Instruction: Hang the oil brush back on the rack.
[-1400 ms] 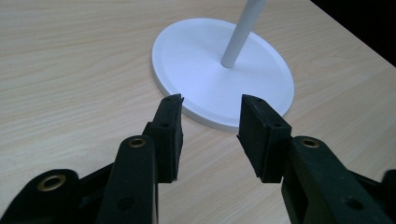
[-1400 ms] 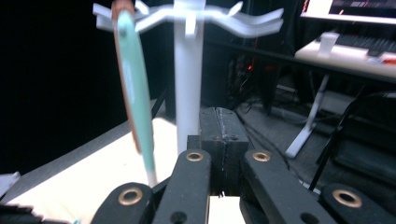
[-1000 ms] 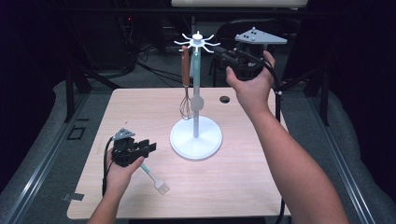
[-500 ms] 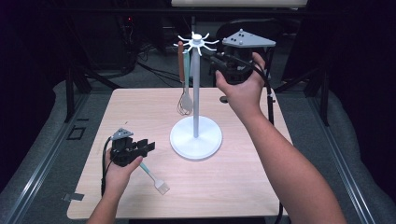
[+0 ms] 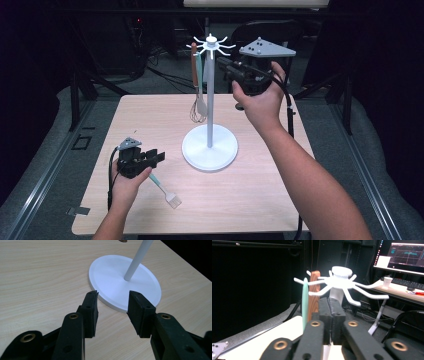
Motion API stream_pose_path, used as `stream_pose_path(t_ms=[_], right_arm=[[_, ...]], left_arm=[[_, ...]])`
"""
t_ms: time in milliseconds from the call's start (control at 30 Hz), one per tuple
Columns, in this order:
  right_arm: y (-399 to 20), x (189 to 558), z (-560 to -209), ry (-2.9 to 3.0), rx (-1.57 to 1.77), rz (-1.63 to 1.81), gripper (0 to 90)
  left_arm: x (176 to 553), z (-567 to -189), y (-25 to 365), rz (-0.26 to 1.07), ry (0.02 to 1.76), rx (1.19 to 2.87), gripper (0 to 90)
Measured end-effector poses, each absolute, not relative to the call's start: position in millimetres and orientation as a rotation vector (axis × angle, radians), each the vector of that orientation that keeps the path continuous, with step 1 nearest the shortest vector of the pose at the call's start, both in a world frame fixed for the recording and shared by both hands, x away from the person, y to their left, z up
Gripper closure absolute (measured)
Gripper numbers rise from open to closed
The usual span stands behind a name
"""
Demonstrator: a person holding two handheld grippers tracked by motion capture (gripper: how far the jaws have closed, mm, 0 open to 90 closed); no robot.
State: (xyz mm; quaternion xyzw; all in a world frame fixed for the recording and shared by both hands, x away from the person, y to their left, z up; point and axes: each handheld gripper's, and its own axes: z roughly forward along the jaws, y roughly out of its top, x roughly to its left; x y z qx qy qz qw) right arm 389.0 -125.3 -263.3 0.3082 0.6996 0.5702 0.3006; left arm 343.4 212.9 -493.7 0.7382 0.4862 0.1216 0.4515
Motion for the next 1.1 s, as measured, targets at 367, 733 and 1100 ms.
stream_pose_path(t_ms=[367,733,1100], right_arm=[[-136,376,-289,1.894,0.803,1.493,58.2],[-139,368,-331,1.979,0.782,1.489,52.9],[-147,360,-376,2.089,0.875,1.445,50.0]], left_arm=[[344,-495,213,0.304,1.211,1.828,59.9],[344,-496,213,0.308,1.211,1.832,59.9],[344,-496,215,0.307,1.218,1.821,59.8]])
